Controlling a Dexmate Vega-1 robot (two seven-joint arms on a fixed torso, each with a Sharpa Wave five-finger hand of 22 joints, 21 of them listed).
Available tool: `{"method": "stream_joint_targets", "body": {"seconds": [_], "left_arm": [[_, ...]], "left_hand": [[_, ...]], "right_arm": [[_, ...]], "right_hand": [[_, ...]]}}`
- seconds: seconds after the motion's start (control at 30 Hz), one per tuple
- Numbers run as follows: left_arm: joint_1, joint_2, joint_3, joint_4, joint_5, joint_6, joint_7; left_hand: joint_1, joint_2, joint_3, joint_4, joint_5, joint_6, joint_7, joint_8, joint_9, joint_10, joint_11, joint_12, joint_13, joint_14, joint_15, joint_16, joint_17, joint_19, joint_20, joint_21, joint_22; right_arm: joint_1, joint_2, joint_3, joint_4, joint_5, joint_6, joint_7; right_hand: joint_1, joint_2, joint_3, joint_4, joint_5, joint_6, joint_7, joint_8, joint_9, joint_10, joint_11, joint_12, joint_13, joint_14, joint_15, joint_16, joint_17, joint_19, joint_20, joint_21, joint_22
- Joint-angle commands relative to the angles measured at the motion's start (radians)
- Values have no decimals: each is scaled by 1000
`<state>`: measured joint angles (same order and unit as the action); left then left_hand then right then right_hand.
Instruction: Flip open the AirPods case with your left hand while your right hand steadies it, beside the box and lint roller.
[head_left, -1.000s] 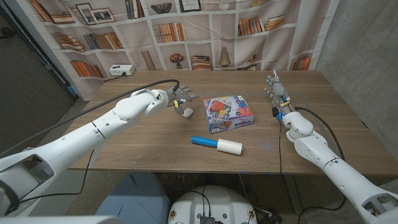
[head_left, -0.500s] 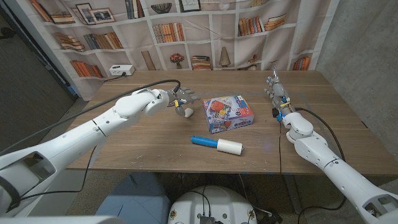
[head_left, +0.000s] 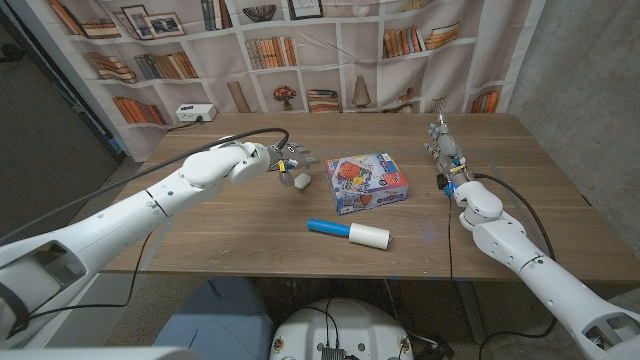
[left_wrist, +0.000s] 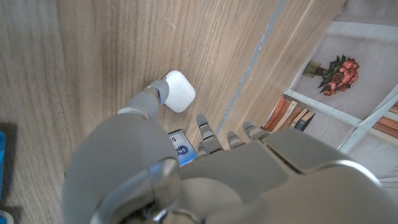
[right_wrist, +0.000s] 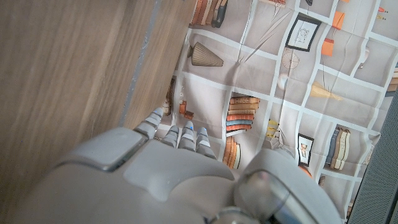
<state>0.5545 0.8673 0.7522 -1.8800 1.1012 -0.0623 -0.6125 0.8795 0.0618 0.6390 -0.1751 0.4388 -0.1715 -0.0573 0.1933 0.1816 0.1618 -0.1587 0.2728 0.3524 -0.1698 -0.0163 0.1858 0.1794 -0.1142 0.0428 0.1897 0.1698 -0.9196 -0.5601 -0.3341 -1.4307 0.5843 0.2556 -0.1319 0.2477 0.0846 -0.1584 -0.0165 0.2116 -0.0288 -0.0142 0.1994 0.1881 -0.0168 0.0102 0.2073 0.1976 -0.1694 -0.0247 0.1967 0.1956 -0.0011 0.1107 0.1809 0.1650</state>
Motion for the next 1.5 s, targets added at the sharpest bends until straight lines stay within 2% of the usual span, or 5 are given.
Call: {"method": "stream_joint_targets", "body": {"seconds": [0.03, 0.6, 1.5], "left_arm": [[1, 3, 4, -1, 12, 3, -21], [12, -10, 10, 2, 49, 32, -8], [-22, -48, 45, 31, 66, 33, -34]], "left_hand": [[17, 3, 15, -1, 18, -228, -6, -1, 3, -17, 0, -11, -1, -30, 3, 4, 6, -4, 7, 1, 3], [28, 2, 29, -1, 44, -227, -3, 1, 3, -23, 2, -18, -4, -29, 6, 8, 6, -2, 16, 1, 2], [32, -20, 34, -1, 62, -201, -2, 10, 3, -6, -3, -16, -7, -17, 6, 12, 5, 6, 22, 3, 2]], "right_arm": [[-3, 2, -2, -5, -1, -2, -5], [-1, 8, -2, 5, 2, 5, -2], [8, 15, -4, 26, 4, 11, 5]], "right_hand": [[7, 4, -2, -3, -2, -1, -9, 0, 5, -2, -2, -3, 4, -15, 3, 4, 1, -7, 4, 6, 6], [6, 11, 1, -1, -2, 2, -9, 0, 5, 1, -3, -2, 4, -14, 3, 5, 2, -7, 4, 7, 6], [5, 13, 2, 0, -2, 2, -9, 0, 5, -1, -1, -3, 4, -16, 3, 5, 2, -9, 5, 7, 6]]}}
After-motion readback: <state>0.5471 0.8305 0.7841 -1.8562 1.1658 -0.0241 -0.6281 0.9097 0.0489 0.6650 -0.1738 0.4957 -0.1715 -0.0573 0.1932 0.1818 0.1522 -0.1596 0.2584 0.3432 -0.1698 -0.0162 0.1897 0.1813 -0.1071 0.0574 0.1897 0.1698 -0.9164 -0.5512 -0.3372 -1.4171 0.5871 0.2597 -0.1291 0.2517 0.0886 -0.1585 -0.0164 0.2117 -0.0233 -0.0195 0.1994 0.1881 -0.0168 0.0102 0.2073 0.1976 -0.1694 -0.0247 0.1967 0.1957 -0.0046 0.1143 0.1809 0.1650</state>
